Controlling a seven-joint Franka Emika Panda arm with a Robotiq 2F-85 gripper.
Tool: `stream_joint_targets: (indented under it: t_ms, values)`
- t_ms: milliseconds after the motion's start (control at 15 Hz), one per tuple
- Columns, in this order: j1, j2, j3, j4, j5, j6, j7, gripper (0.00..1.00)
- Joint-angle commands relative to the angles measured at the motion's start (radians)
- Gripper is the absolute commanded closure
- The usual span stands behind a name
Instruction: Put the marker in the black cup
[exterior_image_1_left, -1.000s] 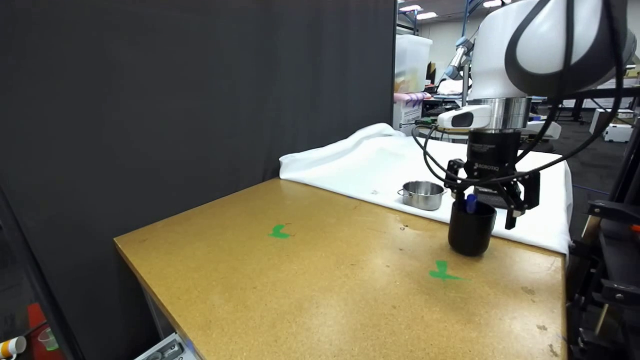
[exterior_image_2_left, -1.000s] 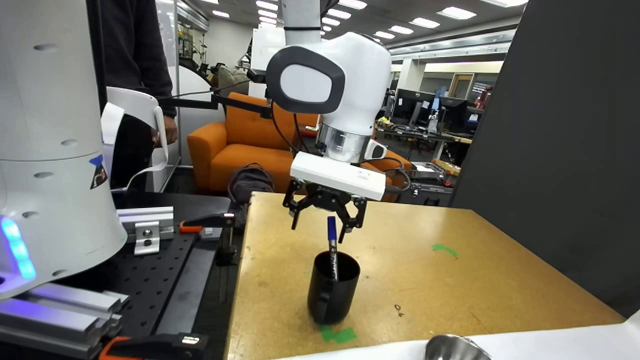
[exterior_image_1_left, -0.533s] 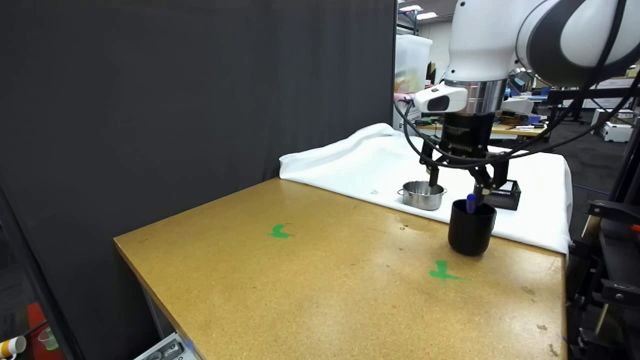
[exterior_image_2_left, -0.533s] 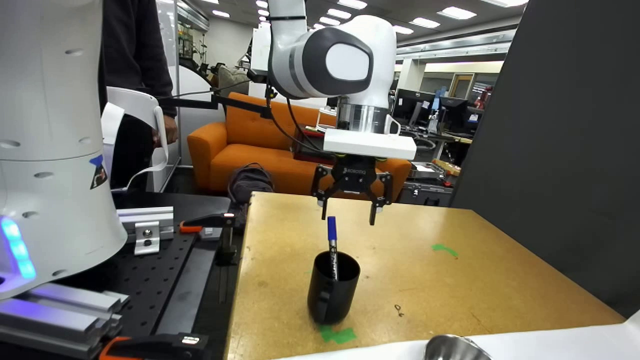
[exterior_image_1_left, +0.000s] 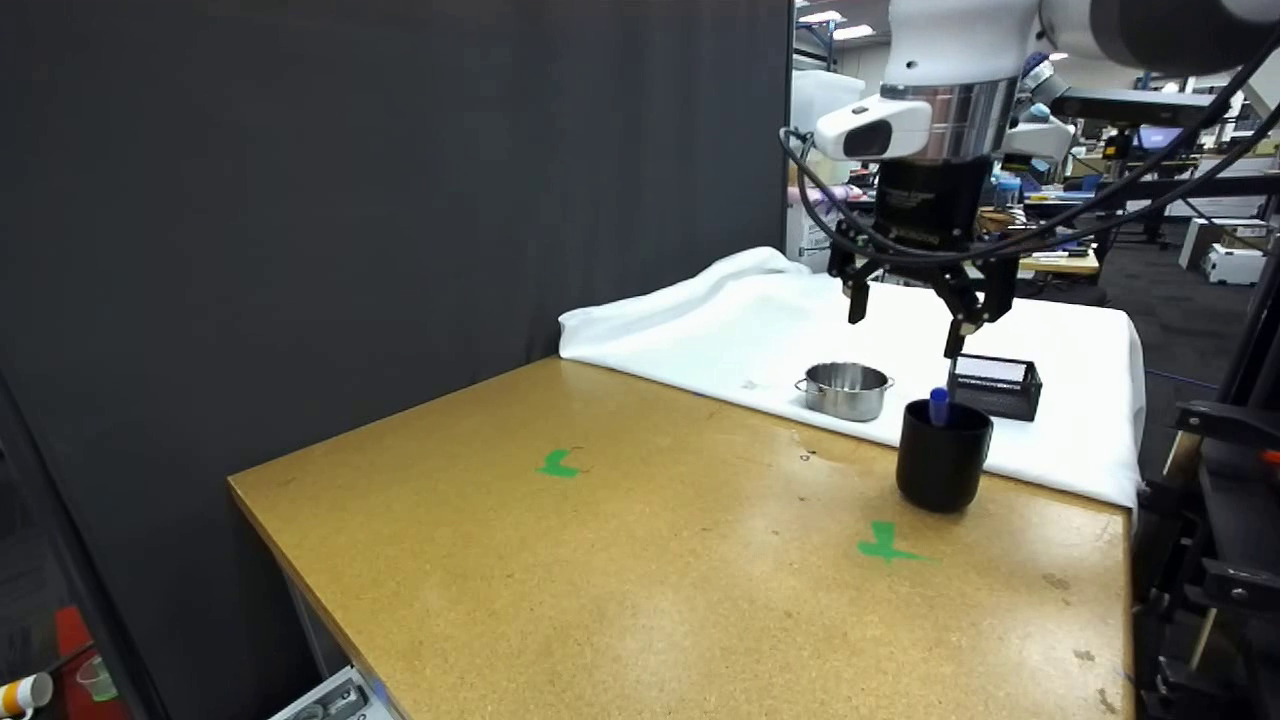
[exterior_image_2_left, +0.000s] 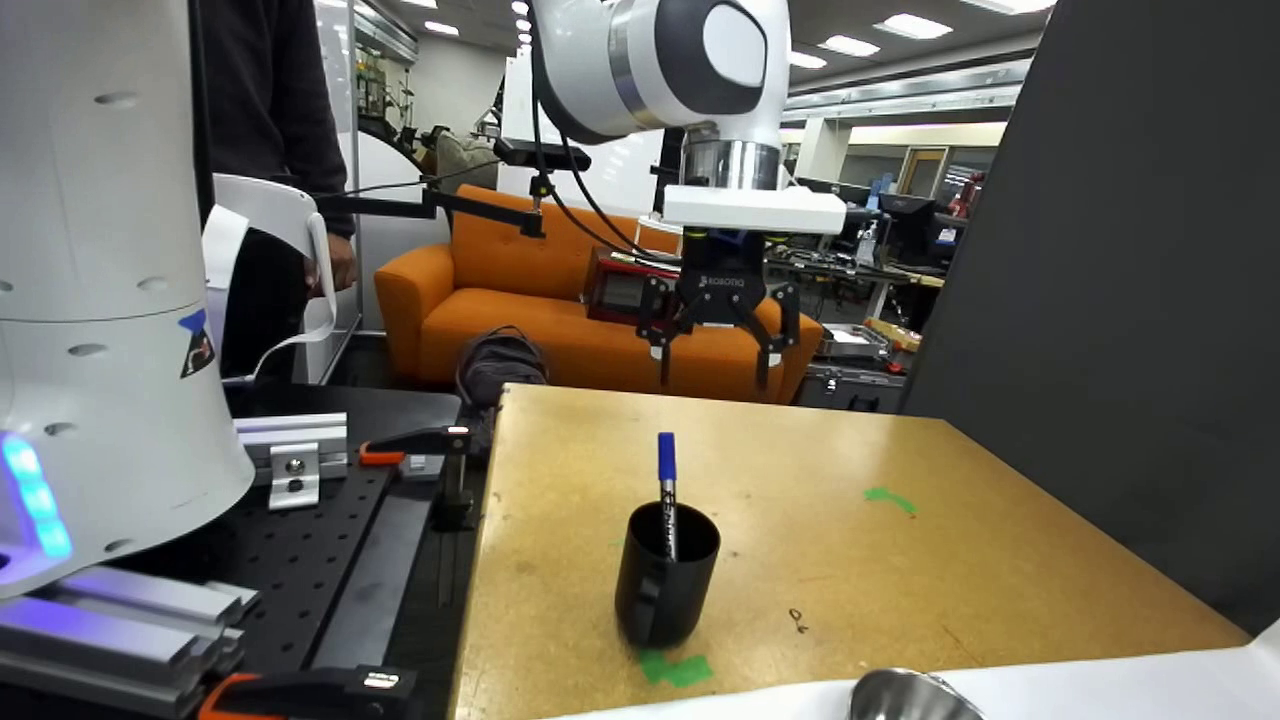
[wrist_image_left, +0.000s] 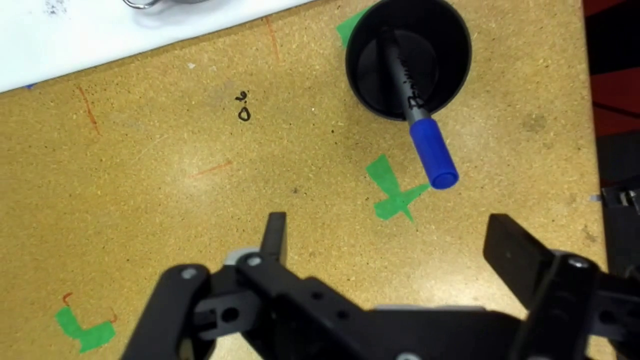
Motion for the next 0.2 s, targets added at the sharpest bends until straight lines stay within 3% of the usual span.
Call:
stream_joint_targets:
  t_ms: [0,133]
  values:
    - [-0.179,-0.073,0.202,-0.014,0.035,-0.088,-0.015,0.0]
    - [-0.227,-0.09,0.262,-0.013,0.07,-0.111,-0.033,0.0]
